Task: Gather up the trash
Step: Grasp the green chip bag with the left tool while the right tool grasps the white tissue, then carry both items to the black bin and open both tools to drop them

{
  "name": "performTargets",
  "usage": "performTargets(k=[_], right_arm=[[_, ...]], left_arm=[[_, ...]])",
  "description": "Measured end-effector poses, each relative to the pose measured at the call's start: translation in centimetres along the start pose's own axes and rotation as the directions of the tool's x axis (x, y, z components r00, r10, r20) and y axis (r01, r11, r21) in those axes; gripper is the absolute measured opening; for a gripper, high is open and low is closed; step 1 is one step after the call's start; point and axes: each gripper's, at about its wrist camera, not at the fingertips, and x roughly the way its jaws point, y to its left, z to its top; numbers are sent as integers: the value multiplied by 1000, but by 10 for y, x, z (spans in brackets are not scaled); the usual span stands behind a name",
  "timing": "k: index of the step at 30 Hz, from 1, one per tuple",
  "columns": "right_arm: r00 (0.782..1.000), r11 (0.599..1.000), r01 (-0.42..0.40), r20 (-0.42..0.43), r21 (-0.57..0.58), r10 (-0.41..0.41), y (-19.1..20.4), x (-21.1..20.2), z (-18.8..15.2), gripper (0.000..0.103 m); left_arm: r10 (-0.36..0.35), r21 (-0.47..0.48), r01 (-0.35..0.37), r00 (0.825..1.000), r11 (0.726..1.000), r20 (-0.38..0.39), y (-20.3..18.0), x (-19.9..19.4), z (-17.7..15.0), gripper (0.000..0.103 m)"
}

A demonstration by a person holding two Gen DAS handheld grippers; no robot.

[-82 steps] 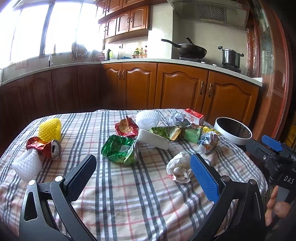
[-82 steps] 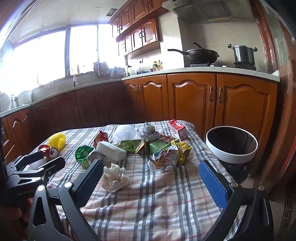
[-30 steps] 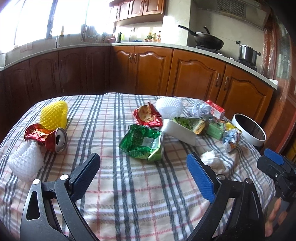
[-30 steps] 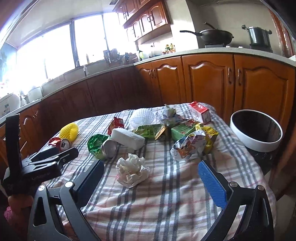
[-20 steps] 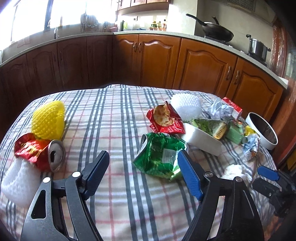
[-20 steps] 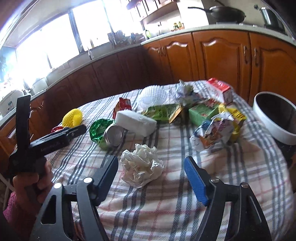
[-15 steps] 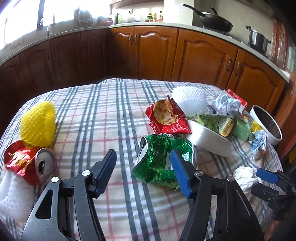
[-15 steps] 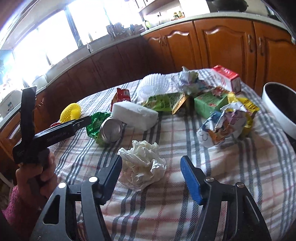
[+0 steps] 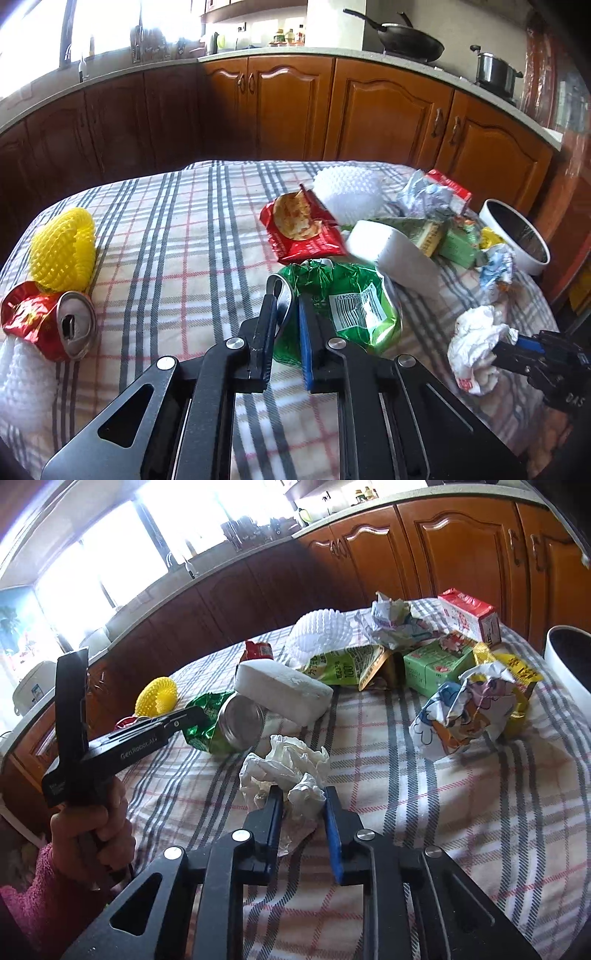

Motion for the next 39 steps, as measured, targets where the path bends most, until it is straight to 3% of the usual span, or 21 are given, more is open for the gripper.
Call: performTargets(k=[12, 27, 39], right_arm=[[990, 998, 46, 133, 49, -52, -27, -62, 10, 22], [952, 964, 174, 216, 200, -216, -106, -132, 2, 22], [914, 921, 263, 230, 288, -333, -174, -160, 15, 22]], left_arm=[[-139, 49, 135, 986, 990, 92, -59, -49, 17, 10], [-302, 166, 288, 951, 943, 63, -162, -30, 36, 10], [-359, 251, 335, 932, 908, 57, -238, -3, 61, 10]])
